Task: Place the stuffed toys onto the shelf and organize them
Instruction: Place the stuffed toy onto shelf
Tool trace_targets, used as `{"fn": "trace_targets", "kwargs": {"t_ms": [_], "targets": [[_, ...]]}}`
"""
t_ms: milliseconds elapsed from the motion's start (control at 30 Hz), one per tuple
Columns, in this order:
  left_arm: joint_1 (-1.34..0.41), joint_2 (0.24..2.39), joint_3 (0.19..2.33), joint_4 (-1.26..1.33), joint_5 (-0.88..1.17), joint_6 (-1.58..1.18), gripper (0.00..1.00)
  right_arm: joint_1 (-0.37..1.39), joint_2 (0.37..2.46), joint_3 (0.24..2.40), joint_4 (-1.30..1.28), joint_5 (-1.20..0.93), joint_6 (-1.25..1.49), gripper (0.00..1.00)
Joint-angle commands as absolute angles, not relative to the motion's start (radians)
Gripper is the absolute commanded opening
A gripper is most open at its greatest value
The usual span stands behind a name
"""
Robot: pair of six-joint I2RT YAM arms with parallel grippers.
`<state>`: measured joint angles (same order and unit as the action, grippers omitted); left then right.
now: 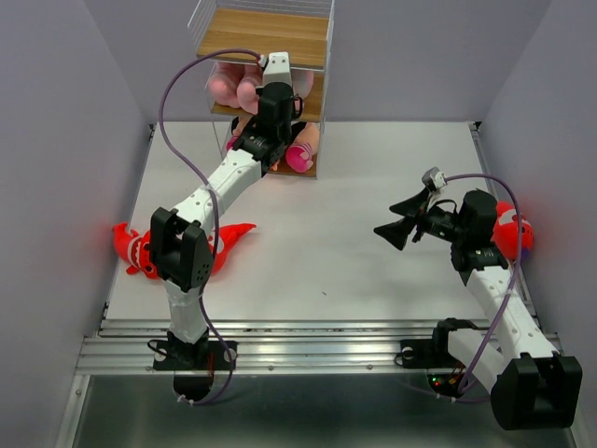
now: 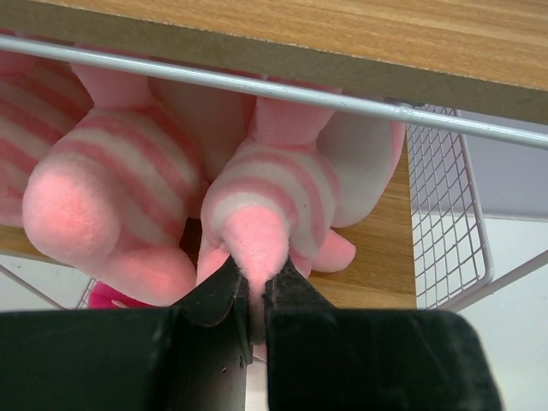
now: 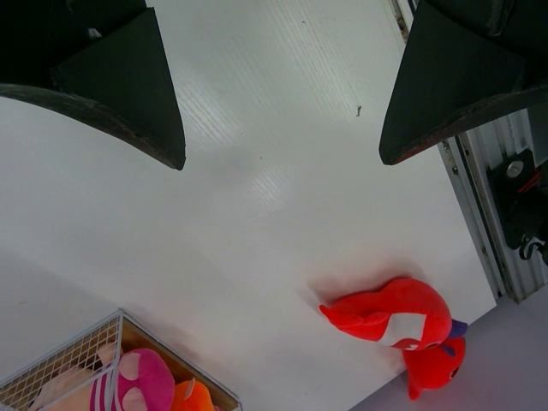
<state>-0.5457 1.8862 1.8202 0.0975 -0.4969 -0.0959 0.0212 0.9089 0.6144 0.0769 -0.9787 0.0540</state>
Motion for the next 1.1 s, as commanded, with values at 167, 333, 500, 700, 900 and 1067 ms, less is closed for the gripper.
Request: {"fn": "trace_targets", "kwargs": {"t_ms": [167,333,500,700,900,1067], "targets": [[-0.532,1.901,1.881,0.19,-0.529,-0.124,0.0,0.026,0.899,0.669,0.087,-0.973,0.029,1.0],[-0.528,1.908,1.885,0.189,-0.551,-0.13,0.0,0.026,0.904,0.67,0.086,-0.971,0.025,1.0],[-0.526,1.907,1.882,0.181,-0.546,-0.123,0.0,0.026,0.905,0.67,0.083,-0.968,0.02,1.0],[-0.523,1.876,1.853,0.173,-0.531,-0.124,0.42,0.026,0.91,0.672,0.081,-0.965,0.017,1.0],[-0.523,1.832,1.815,0.184,-0.497,-0.126,0.65,0.026,0.914,0.673,0.077,-0.962,0.014,1.0],[-0.523,1.79,1.799,0.179,-0.477,-0.124,0.76,0.026,0.919,0.672,0.077,-0.957,0.012,1.0]]}}
